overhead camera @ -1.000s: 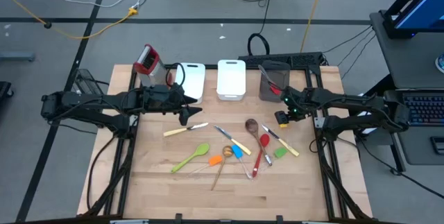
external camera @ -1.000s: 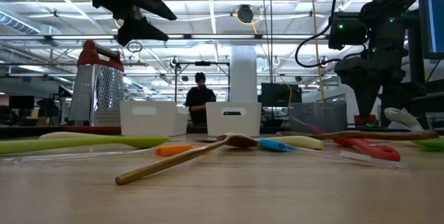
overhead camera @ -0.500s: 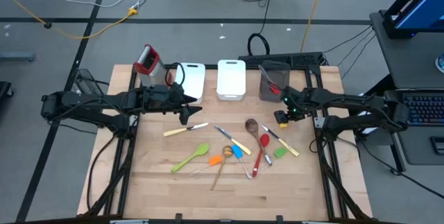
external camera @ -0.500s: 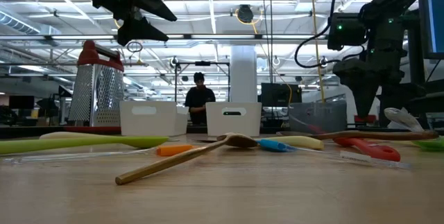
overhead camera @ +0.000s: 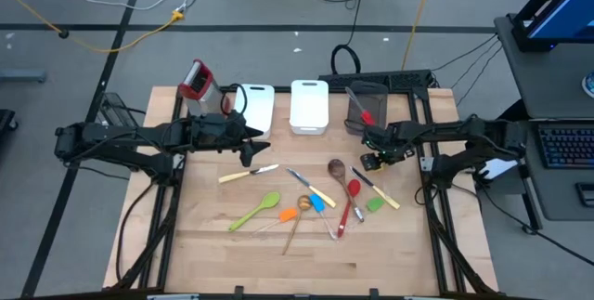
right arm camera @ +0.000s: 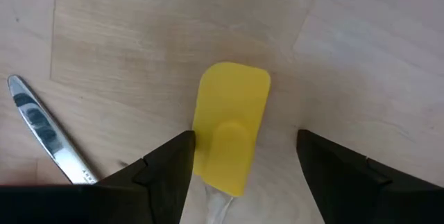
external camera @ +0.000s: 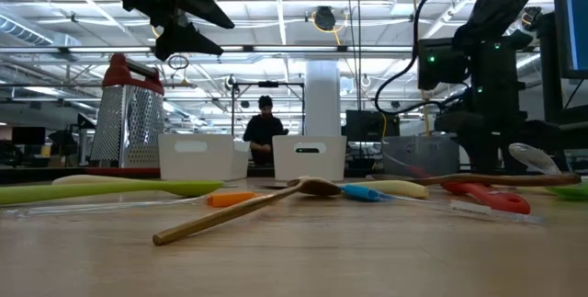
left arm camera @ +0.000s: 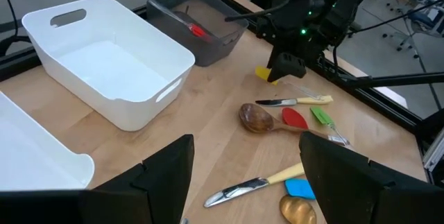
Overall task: Pick & Place Kitchen Items
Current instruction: Put the yellow spatula into the black bin
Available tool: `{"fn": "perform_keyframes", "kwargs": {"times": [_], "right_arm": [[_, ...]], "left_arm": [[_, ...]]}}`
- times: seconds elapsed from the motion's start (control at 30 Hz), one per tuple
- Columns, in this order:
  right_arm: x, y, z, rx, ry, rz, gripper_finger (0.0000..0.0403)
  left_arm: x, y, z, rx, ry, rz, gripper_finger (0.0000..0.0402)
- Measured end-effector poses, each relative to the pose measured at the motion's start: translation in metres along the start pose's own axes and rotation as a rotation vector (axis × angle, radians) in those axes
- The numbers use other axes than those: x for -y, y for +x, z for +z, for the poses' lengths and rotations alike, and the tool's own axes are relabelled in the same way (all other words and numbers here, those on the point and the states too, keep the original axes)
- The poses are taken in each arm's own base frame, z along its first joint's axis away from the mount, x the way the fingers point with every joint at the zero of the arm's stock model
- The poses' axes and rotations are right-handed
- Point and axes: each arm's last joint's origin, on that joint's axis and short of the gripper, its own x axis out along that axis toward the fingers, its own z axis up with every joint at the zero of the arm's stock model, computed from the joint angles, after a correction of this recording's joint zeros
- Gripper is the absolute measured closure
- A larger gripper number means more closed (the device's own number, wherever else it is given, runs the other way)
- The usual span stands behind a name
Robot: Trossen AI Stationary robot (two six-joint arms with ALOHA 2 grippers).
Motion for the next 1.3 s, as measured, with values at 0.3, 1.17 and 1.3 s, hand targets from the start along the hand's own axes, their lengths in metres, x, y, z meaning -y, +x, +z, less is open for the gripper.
{"fn": "perform_keyframes", "kwargs": {"times": [0.3,1.17,1.3], "right_arm": [[0.01,0.011,-0.006,-0.017,0.065,-0.061,0.0156],[0.019,0.019,-0.012,-0.014,0.115,-0.102,0.0252],[0.018,0.019,-0.011,-0.008,0.104,-0.098,0.0318]], "left_arm": [[0.0,0.0,0.0,0.0,0.0,0.0,0.0135],[0.0,0.0,0.0,-0.001,0.0,-0.001,0.0135],[0.0,0.0,0.0,-0.001,0.0,-0.001,0.0135]]}}
